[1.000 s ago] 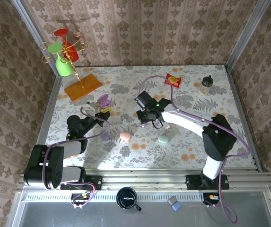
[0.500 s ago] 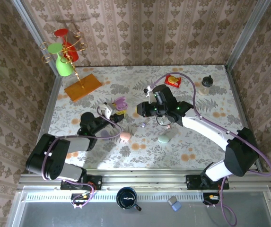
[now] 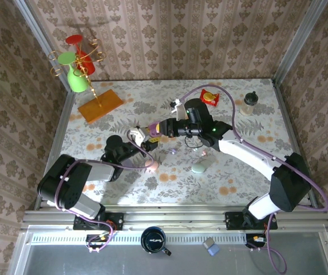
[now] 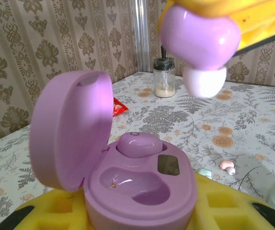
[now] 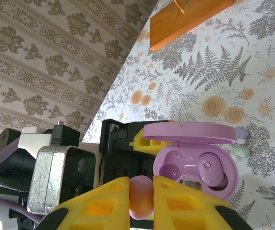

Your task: Insert the wireless bluetooth earbuds into the charging case

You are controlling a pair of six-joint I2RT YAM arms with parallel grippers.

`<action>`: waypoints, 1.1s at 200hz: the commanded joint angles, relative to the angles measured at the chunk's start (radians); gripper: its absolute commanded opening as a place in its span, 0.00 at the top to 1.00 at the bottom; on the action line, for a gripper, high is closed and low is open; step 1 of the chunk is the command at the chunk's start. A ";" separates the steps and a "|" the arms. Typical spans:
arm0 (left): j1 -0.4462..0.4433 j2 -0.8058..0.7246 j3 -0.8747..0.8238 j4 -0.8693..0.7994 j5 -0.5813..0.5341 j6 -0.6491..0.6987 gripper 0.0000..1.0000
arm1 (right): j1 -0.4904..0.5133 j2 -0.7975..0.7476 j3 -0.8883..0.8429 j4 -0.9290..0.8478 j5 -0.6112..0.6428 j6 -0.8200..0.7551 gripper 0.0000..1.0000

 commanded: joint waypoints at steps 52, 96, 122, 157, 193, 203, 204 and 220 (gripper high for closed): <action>-0.026 0.021 0.049 0.052 0.016 0.005 0.86 | 0.006 0.057 0.049 0.030 -0.032 0.010 0.83; -0.026 0.027 0.051 0.063 0.021 0.000 0.86 | 0.006 0.071 0.058 0.027 -0.029 0.006 0.83; -0.026 0.024 0.049 0.066 0.017 0.001 0.86 | 0.006 0.084 0.061 0.025 -0.022 0.004 0.83; -0.026 0.019 0.050 0.072 0.015 -0.006 0.86 | 0.006 0.100 0.066 -0.006 -0.002 -0.012 0.82; -0.026 0.017 0.056 0.073 0.007 -0.018 0.86 | 0.007 0.106 0.060 -0.010 -0.002 -0.010 0.80; -0.026 0.015 0.058 0.072 0.008 -0.020 0.86 | 0.007 0.106 0.060 -0.014 0.003 -0.010 0.79; -0.026 0.015 0.058 0.072 0.008 -0.020 0.86 | 0.007 0.105 0.060 -0.015 0.003 -0.009 0.78; -0.026 0.015 0.060 0.072 0.009 -0.020 0.86 | 0.007 0.101 0.060 -0.021 0.012 -0.010 0.75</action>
